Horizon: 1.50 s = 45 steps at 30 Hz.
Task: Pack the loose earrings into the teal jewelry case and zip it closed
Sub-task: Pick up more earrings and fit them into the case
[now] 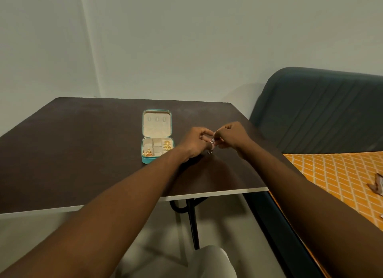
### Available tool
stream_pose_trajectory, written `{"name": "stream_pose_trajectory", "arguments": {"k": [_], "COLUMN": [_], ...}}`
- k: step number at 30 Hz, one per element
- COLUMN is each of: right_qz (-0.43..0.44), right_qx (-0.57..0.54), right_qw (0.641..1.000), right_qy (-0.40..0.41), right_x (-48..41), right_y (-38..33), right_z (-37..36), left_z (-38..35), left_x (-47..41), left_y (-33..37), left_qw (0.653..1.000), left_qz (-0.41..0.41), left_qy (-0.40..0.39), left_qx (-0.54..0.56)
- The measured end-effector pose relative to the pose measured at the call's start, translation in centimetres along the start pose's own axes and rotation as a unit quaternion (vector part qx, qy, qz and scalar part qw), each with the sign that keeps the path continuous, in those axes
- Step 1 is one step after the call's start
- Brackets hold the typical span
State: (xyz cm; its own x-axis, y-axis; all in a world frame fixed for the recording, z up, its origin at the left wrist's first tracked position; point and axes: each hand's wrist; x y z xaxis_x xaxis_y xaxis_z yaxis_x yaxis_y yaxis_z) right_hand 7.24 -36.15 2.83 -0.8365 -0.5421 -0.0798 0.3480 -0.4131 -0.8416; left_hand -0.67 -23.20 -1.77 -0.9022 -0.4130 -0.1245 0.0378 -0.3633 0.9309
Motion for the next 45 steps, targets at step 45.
{"name": "stream_pose_trajectory", "arguments": {"k": [45], "right_qz": [-0.047], "right_qx": [-0.145], "right_qw": [0.988], "right_qy": [0.015], "right_x": [0.5], "right_y": [1.1], "right_z": [1.9], "left_z": [-1.3], "left_x": [0.9], "left_y": [2.2], "left_qw": [0.997], "left_qz": [-0.071], "left_qy": [0.022], "left_qx": [0.01]}}
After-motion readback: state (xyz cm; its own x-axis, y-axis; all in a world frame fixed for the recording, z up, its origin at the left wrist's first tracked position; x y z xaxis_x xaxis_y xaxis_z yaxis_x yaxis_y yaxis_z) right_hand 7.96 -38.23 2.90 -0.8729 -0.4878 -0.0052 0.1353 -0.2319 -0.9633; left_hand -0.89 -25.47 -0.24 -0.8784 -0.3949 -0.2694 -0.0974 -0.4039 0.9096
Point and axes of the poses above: each hand's wrist, its own x-axis away from the middle knuckle, its own z-axis out of the back of the hand, y = z × x, and after that the axes turned 1 degree about x, right-handed
